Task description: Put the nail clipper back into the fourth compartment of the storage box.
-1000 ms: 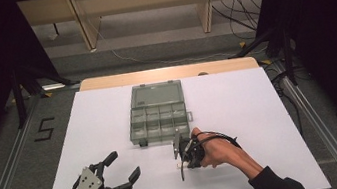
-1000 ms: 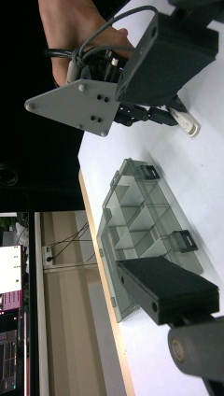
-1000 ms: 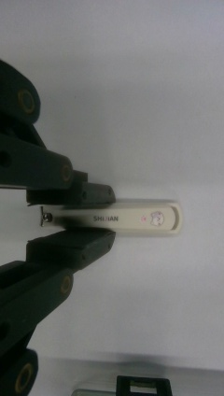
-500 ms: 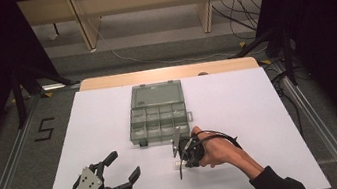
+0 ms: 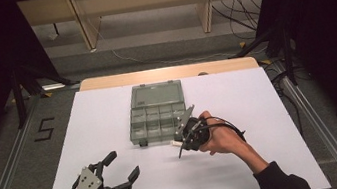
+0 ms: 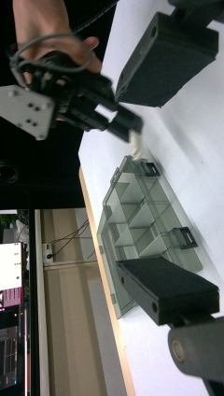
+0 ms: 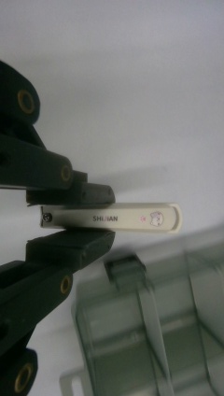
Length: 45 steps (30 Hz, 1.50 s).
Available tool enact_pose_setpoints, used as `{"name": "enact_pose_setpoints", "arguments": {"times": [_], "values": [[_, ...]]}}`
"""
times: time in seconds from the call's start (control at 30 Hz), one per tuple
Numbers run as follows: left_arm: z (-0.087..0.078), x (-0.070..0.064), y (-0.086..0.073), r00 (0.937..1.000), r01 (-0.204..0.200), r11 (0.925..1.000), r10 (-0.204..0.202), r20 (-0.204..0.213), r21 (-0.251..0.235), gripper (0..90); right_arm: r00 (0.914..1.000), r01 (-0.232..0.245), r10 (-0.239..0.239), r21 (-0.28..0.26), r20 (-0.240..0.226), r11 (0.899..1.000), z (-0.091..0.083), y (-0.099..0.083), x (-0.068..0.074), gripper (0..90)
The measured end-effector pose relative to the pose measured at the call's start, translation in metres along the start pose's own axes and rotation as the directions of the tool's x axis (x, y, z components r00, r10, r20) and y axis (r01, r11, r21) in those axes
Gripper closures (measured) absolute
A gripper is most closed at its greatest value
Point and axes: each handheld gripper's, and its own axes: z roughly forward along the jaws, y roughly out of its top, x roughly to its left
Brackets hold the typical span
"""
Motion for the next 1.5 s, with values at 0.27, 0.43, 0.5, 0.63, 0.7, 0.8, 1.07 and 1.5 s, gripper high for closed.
{"name": "enact_pose_setpoints", "arguments": {"times": [0.27, 0.43, 0.5, 0.63, 0.7, 0.8, 1.07, 1.5], "values": [[0.0, 0.001, 0.0, 1.0, 0.0, 1.0, 0.0, 0.0, -0.008, 15.5, 0.9899, -0.104, 0.111, -0.085, 0.088, 0.991, -0.011, 0.0, -0.029, 77.4], [0.0, 0.0, 0.0, 1.0, 0.006, 1.0, -0.006, -0.002, -0.008, 15.5, 0.9833, -0.124, 0.137, -0.115, 0.119, 0.986, -0.013, 0.004, -0.04, 77.4], [0.0, 0.0, 0.0, 1.0, 0.006, 1.0, -0.006, -0.002, -0.007, 15.5, 0.9783, -0.14, 0.157, -0.127, 0.135, 0.982, -0.013, 0.006, -0.043, 77.4], [0.0, 0.0, 0.0, 1.0, 0.005, 0.9999, -0.005, -0.001, -0.01, 15.5, 0.9694, -0.169, 0.19, -0.141, 0.155, 0.976, -0.011, 0.009, -0.05, 77.4], [0.0, 0.001, 0.0, 1.0, 0.0, 1.0, 0.0, 0.0, -0.01, 15.4, 0.965, -0.189, 0.212, -0.152, 0.153, 0.97, -0.009, 0.012, -0.054, 77.4], [0.0, 0.001, 0.0, 1.0, 0.001, 0.9999, -0.001, 0.0, -0.011, 15.4, 0.9536, -0.221, 0.251, -0.178, 0.166, 0.959, -0.005, 0.015, -0.059, 77.4], [-0.001, 0.0, 0.0, 1.0, 0.009, 0.9999, -0.009, -0.003, -0.013, 15.4, 0.9314, -0.283, 0.319, -0.201, 0.176, 0.938, 0.005, 0.021, -0.073, 77.4], [0.0, 0.001, 0.0, 1.0, 0.0, 0.9996, 0.0, 0.01, -0.027, 15.4, 0.9095, -0.339, 0.376, -0.206, 0.178, 0.918, 0.018, 0.025, -0.082, 77.4]]}}
